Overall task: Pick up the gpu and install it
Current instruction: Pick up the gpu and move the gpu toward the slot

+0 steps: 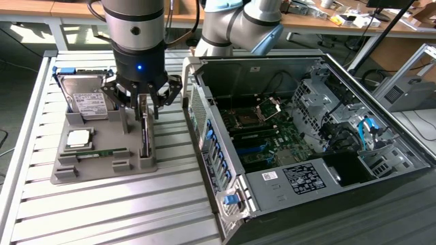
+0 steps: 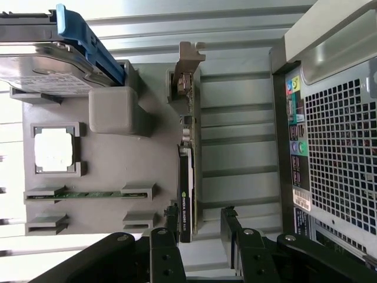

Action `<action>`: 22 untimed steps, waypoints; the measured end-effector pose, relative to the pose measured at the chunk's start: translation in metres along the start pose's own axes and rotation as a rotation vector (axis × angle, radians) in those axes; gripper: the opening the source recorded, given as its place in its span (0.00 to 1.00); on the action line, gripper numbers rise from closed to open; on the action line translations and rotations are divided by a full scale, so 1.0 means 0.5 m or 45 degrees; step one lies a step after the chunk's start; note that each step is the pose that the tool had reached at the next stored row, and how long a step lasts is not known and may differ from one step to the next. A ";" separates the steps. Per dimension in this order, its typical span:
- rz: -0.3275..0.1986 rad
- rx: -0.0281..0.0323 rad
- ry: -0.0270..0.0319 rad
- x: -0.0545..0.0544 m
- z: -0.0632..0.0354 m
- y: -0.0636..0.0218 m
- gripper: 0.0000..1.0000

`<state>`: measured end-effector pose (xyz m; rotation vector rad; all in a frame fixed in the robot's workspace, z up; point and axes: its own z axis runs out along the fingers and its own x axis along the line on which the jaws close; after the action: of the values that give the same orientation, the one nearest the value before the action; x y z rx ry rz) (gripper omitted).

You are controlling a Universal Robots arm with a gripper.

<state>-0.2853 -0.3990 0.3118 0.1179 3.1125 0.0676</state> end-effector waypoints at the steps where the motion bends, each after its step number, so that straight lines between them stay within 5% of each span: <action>1: 0.000 0.0000 0.0000 0.000 0.001 0.000 0.42; 22: 0.000 0.0000 0.0000 0.000 0.010 0.000 0.42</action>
<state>-0.2853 -0.3990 0.3066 0.1180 3.1126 0.0676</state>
